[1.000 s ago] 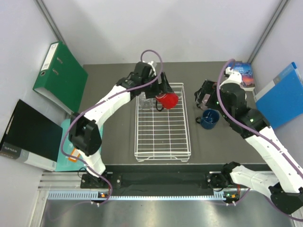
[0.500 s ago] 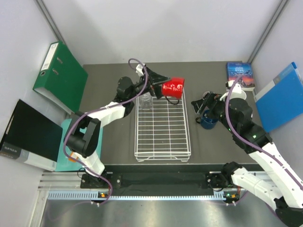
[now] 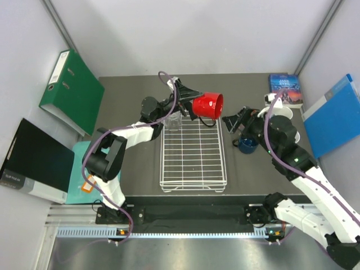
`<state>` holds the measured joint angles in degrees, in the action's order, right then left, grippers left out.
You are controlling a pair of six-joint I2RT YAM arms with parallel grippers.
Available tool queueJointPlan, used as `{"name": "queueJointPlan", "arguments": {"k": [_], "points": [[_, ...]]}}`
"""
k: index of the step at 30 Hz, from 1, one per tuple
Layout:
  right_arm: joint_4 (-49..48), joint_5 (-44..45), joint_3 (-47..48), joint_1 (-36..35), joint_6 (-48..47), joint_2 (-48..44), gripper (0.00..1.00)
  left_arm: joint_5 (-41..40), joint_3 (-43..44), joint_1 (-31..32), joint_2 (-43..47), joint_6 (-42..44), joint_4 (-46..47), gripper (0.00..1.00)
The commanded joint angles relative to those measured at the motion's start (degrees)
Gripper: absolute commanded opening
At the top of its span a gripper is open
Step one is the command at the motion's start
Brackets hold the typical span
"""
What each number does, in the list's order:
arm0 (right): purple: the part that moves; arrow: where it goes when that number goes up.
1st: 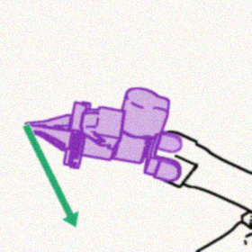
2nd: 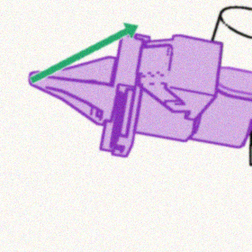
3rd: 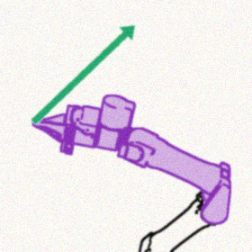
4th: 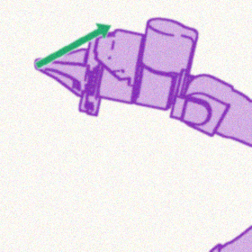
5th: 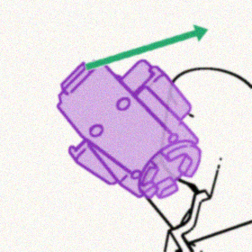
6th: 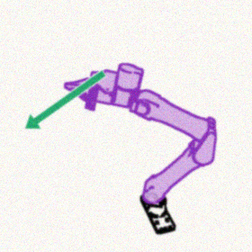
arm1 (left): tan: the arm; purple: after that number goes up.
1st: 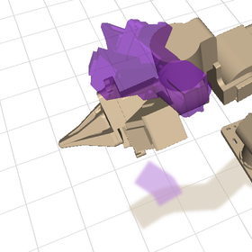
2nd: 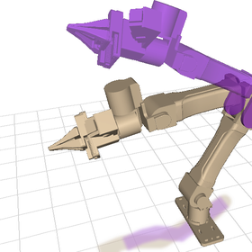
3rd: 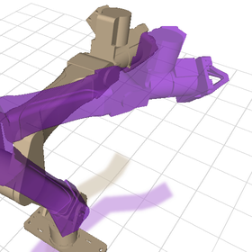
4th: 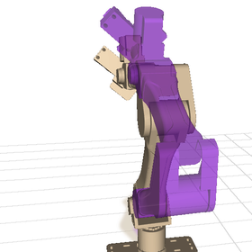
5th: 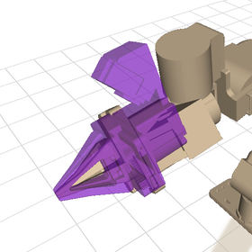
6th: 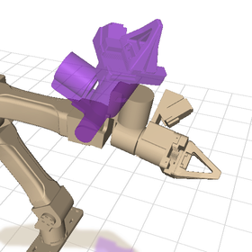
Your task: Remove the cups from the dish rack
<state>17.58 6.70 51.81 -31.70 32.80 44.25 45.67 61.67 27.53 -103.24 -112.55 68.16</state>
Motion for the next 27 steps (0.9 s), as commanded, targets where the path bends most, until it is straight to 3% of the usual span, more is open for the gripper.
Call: {"name": "queueJointPlan", "arguments": {"k": [1,11,14,15,17,18,21,27], "points": [[-6.07,-1.42,3.20,0.50,-0.71,3.29,0.89,0.74,-0.23,0.68,3.57,-8.82,22.63,0.00],[-11.95,-3.88,6.55,1.20,-1.59,11.46,0.89,2.14,-3.83,3.76,7.18,-6.28,19.91,0.00],[-12.92,-5.46,7.60,1.64,-1.68,13.49,0.85,2.40,-5.06,4.29,8.40,-5.05,18.95,0.00],[-13.36,-6.25,7.78,1.91,-1.60,13.84,0.67,2.23,-5.42,4.29,9.02,-4.87,18.59,0.00],[-14.59,-8.36,7.60,1.91,-1.25,14.28,0.46,2.75,-5.68,4.29,9.29,-4.17,17.80,0.00],[-14.86,-8.80,7.43,1.91,-0.55,14.37,0.24,2.76,-5.68,4.20,9.37,-4.08,17.80,0.00],[-15.04,-11.00,7.16,2.08,0.25,14.72,0.00,2.93,-5.60,4.20,9.11,-3.90,17.62,0.00],[-14.86,-14.61,6.11,2.00,0.08,13.06,0.00,3.20,-4.72,4.11,7.71,-2.94,16.48,0.00]]}}
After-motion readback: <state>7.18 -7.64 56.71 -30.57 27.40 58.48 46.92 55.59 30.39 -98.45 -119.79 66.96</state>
